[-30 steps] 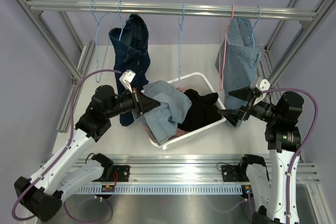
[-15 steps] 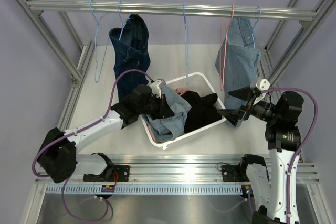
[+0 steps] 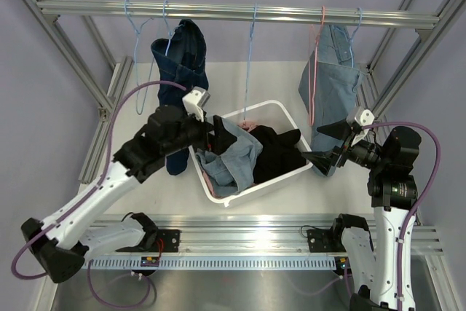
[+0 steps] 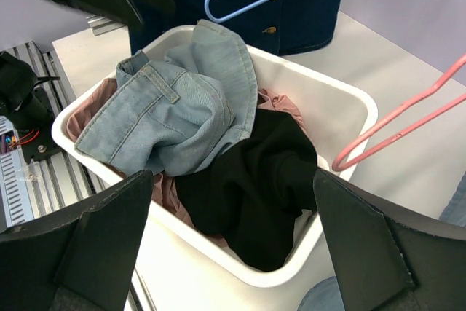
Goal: Remove the skirt from the hanger
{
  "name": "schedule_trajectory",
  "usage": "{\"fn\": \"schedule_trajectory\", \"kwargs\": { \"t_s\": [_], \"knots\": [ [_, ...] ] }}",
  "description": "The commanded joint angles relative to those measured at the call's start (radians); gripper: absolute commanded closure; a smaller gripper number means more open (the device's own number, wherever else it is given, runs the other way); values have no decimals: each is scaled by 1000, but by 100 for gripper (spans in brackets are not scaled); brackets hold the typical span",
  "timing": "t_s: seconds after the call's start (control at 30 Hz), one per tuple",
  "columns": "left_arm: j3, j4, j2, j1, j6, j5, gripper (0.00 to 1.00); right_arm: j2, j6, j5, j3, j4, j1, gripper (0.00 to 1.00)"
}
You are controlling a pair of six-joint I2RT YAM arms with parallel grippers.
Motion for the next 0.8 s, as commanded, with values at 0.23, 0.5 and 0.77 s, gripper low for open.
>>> {"fn": "schedule_trajectory", "kwargs": {
  "t_s": [0.23,0.5,0.77],
  "knots": [
    [388,-209,-39,8,264,-282,1,-1,-31,-24,18,-14,-7,1],
    [788,-273,269,198,365,-384,5,-5,-78,-42,27,-54,-7,0],
    [884,-212,407,341,335,-275,23,0,-91,-47,33,-66,-7,1]
  ]
}}
